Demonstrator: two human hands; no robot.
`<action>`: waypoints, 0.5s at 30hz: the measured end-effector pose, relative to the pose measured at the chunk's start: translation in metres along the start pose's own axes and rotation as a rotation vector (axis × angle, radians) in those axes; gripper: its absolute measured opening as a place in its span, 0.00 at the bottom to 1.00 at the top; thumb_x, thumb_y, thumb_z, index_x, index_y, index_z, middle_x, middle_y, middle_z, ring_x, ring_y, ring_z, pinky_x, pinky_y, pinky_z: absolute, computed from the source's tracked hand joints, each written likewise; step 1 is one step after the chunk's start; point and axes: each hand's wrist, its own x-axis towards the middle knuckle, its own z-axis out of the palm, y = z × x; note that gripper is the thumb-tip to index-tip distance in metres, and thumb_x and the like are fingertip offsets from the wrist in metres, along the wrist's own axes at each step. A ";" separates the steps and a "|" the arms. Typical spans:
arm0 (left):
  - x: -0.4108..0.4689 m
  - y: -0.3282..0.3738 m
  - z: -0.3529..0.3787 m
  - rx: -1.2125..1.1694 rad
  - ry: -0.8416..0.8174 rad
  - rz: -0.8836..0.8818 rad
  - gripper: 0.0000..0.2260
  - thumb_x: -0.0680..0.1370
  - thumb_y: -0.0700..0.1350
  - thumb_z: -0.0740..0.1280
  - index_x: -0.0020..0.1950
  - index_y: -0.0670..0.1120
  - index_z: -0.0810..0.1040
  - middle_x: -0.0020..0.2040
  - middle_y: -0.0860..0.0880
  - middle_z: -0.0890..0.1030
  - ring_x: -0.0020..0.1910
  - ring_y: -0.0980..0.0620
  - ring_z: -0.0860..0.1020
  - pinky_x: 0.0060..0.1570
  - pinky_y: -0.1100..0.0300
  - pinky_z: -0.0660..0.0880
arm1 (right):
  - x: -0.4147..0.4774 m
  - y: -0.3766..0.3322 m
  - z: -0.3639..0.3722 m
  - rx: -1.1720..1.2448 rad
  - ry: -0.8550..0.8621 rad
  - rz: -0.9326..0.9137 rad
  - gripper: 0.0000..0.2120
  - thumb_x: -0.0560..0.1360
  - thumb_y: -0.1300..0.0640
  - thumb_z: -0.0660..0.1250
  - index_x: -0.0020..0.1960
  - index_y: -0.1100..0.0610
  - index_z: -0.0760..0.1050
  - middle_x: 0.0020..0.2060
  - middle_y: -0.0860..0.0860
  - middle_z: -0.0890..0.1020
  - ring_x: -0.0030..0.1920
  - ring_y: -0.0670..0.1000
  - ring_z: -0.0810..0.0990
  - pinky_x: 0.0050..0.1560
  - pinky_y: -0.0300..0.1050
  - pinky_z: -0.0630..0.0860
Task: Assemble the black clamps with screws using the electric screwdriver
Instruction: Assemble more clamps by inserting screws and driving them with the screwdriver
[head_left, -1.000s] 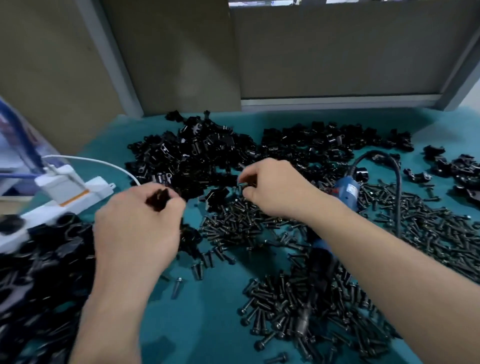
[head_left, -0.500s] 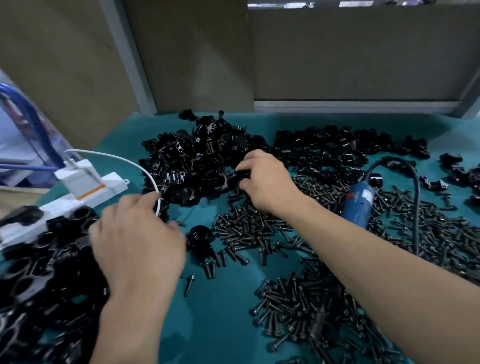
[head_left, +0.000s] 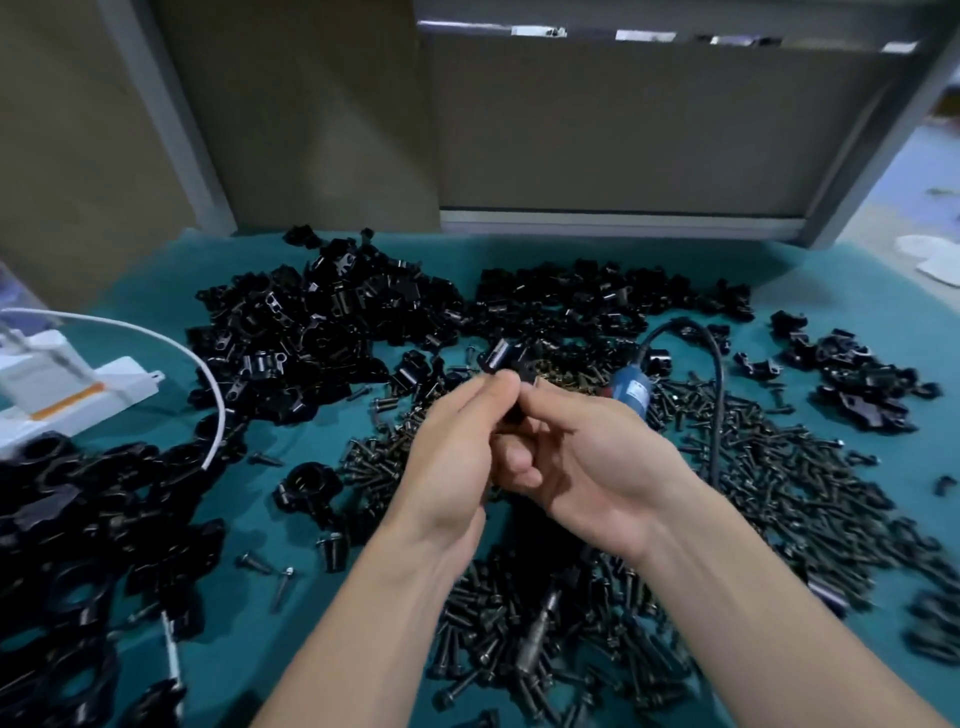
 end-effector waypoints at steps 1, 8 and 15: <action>-0.002 -0.002 0.002 0.055 -0.005 0.036 0.11 0.86 0.45 0.64 0.63 0.43 0.83 0.36 0.47 0.78 0.25 0.57 0.71 0.28 0.65 0.74 | -0.003 0.001 -0.004 0.008 0.015 -0.008 0.16 0.85 0.61 0.58 0.68 0.69 0.73 0.32 0.53 0.77 0.31 0.49 0.71 0.33 0.43 0.65; -0.013 -0.001 0.002 0.500 -0.105 0.312 0.25 0.76 0.54 0.67 0.67 0.79 0.72 0.79 0.67 0.66 0.65 0.66 0.77 0.49 0.72 0.78 | -0.011 0.006 -0.017 0.100 0.103 -0.051 0.11 0.81 0.62 0.64 0.60 0.65 0.78 0.42 0.59 0.80 0.37 0.52 0.77 0.39 0.46 0.67; -0.008 0.000 -0.010 0.150 -0.170 0.110 0.20 0.80 0.49 0.68 0.71 0.63 0.79 0.56 0.52 0.87 0.59 0.55 0.84 0.62 0.58 0.79 | -0.006 0.013 -0.016 -0.569 0.285 -0.332 0.05 0.81 0.63 0.69 0.51 0.61 0.83 0.33 0.56 0.79 0.31 0.48 0.72 0.34 0.42 0.71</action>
